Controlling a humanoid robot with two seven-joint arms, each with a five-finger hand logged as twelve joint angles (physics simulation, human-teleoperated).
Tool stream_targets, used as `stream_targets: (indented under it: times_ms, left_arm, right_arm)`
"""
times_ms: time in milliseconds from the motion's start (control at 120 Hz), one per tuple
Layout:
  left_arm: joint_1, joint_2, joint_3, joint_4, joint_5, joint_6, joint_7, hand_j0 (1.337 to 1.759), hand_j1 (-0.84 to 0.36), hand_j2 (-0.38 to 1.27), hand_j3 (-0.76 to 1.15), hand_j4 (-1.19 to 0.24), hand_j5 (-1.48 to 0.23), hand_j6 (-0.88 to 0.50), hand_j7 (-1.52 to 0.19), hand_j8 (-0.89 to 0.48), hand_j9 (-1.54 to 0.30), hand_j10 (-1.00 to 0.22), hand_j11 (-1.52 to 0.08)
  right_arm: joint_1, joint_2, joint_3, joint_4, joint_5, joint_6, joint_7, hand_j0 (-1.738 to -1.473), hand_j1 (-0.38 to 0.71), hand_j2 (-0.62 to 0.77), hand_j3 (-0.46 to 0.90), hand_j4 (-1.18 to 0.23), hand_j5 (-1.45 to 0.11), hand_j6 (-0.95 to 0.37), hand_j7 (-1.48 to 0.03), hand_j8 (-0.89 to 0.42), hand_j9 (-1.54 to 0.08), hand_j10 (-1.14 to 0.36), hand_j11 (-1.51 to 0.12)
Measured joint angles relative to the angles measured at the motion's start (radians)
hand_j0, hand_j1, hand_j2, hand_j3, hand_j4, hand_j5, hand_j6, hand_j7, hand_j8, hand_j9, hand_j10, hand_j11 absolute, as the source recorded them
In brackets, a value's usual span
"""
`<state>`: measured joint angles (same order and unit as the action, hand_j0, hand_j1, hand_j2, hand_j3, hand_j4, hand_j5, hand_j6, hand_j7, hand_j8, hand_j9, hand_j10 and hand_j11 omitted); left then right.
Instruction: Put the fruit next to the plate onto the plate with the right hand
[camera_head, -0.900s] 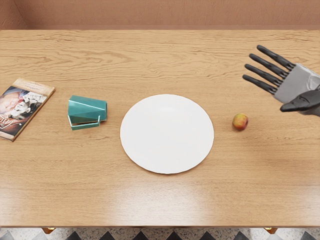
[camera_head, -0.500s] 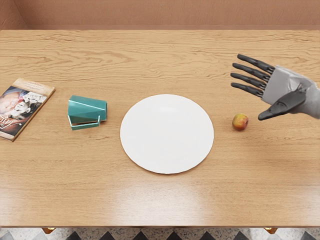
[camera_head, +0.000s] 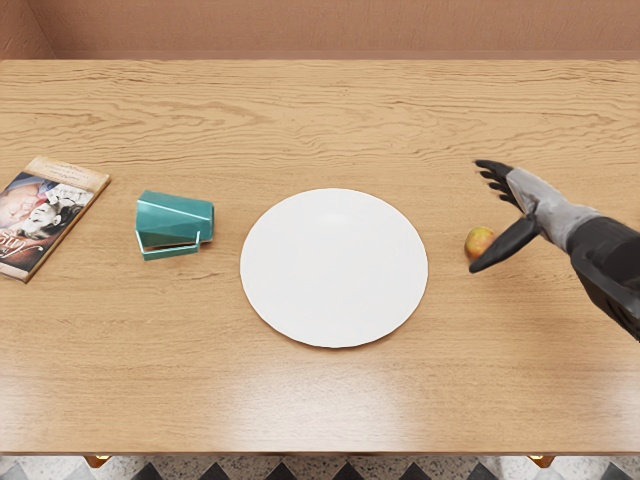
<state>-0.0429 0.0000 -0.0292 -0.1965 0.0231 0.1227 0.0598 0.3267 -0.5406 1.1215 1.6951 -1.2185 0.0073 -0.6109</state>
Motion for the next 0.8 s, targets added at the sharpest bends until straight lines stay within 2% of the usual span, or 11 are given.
stream_targets:
  times_ms: [92,200,317,508,800]
  left_arm:
    - [0.001,0.000,0.000,0.000,0.000,0.000,0.000,1.658,0.35,0.00,0.00,0.00,0.00,0.00,0.00,0.00,0.00,0.00,0.00]
    - [0.000,0.000,0.000,0.000,0.000,0.000,0.000,1.658,0.35,0.00,0.00,0.00,0.00,0.00,0.00,0.00,0.00,0.00,0.00]
    - [0.000,0.000,0.000,0.000,0.000,0.000,0.000,1.658,0.35,0.00,0.00,0.00,0.00,0.00,0.00,0.00,0.00,0.00,0.00]
    - [0.000,0.000,0.000,0.000,0.000,0.000,0.000,1.658,0.35,0.00,0.00,0.00,0.00,0.00,0.00,0.00,0.00,0.00,0.00]
    - [0.000,0.000,0.000,0.000,0.000,0.000,0.000,1.658,0.35,0.00,0.00,0.00,0.00,0.00,0.00,0.00,0.00,0.00,0.00]
  right_arm:
    - [0.031,-0.002,-0.049,-0.038,-0.020,-0.027,0.000,-1.658,-0.29,-0.01,0.00,-0.05,-0.06,-0.05,-0.06,-0.05,-0.06,-0.05,-0.06]
    - [0.118,0.004,-0.161,-0.128,-0.029,-0.039,0.000,-1.658,-0.30,-0.01,0.00,-0.04,-0.06,-0.04,-0.06,-0.04,-0.06,-0.04,-0.06]
    - [0.164,0.010,-0.215,-0.208,-0.032,-0.046,0.000,-1.658,-0.30,-0.01,0.00,-0.04,-0.05,-0.04,-0.05,-0.04,-0.05,-0.04,-0.05]
    - [0.209,0.014,-0.332,-0.251,-0.033,-0.224,0.000,-1.658,-0.29,-0.01,0.00,-0.05,-0.07,-0.06,-0.07,-0.05,-0.07,-0.05,-0.07]
    - [0.222,0.065,-0.373,-0.258,-0.033,-0.306,0.000,-1.658,-0.01,-0.05,0.00,-0.28,-0.37,-0.29,-0.37,-0.29,-0.37,-0.28,-0.37]
